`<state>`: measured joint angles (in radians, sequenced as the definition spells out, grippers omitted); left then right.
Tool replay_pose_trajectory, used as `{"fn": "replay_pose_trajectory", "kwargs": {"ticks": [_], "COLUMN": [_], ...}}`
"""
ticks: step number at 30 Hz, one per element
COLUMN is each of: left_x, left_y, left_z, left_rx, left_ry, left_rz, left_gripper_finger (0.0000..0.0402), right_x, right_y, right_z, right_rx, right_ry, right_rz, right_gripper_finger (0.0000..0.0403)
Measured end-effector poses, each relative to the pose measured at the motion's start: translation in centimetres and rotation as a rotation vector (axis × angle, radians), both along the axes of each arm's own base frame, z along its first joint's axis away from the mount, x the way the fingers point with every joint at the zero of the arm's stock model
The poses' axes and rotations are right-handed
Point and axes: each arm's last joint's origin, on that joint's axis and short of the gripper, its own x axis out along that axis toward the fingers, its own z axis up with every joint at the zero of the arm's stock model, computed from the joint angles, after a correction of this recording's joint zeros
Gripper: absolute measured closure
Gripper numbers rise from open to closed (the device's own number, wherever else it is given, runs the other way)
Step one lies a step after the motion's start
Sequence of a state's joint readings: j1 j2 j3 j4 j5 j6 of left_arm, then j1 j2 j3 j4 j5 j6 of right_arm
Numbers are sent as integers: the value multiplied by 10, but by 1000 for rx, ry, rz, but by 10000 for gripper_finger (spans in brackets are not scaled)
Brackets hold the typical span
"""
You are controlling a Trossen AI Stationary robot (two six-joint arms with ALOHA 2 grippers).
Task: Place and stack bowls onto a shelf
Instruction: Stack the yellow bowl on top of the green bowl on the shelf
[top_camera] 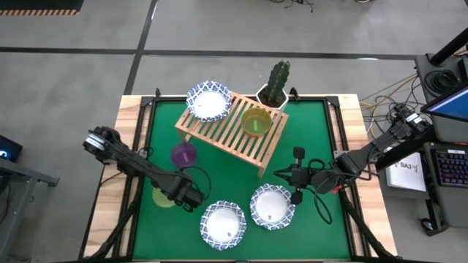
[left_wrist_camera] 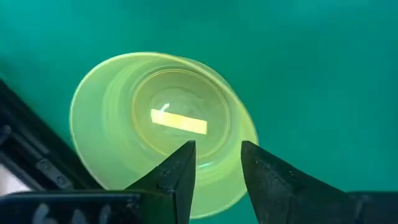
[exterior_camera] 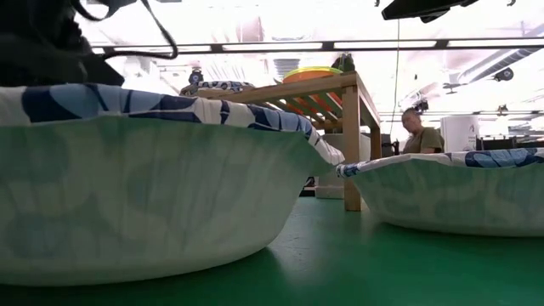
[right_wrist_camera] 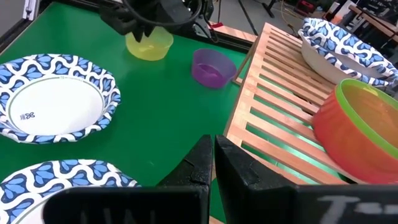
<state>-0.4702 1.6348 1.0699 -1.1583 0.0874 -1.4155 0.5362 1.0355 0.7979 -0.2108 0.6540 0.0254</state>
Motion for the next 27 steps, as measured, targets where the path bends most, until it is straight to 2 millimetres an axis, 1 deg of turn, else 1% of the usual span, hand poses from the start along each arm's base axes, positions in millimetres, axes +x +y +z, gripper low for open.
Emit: {"fn": "replay_pose_trajectory", "kwargs": {"ticks": [5,9,13,18,21,23,25,27], "left_x": [2,9,13,13,14,15,15,15], "left_y": [-1,-6,-7,-7,-6,-7,-7,-7], "left_z": [3,2,-10,-21,-24,-26,-28,-30], "left_rx": [-34,-84,-57,-14,11,11,13,21], "left_ry": [-35,-101,-93,-37,-34,-31,-25,-24], "left_rz": [10,12,11,22,18,3,-8,-13], "left_gripper_finger": [287,260,234,229,239,257,291,339], "right_x": [0,0,0,0,0,0,0,0], "right_y": [0,0,0,0,0,0,0,0], "right_z": [0,0,0,0,0,0,0,0], "right_rx": [0,0,0,-1,0,-1,-1,-1], "right_ry": [0,0,0,1,0,0,0,1], "right_rz": [0,0,0,0,0,0,0,0], "right_gripper_finger": [394,394,394,394,394,394,394,394]}}
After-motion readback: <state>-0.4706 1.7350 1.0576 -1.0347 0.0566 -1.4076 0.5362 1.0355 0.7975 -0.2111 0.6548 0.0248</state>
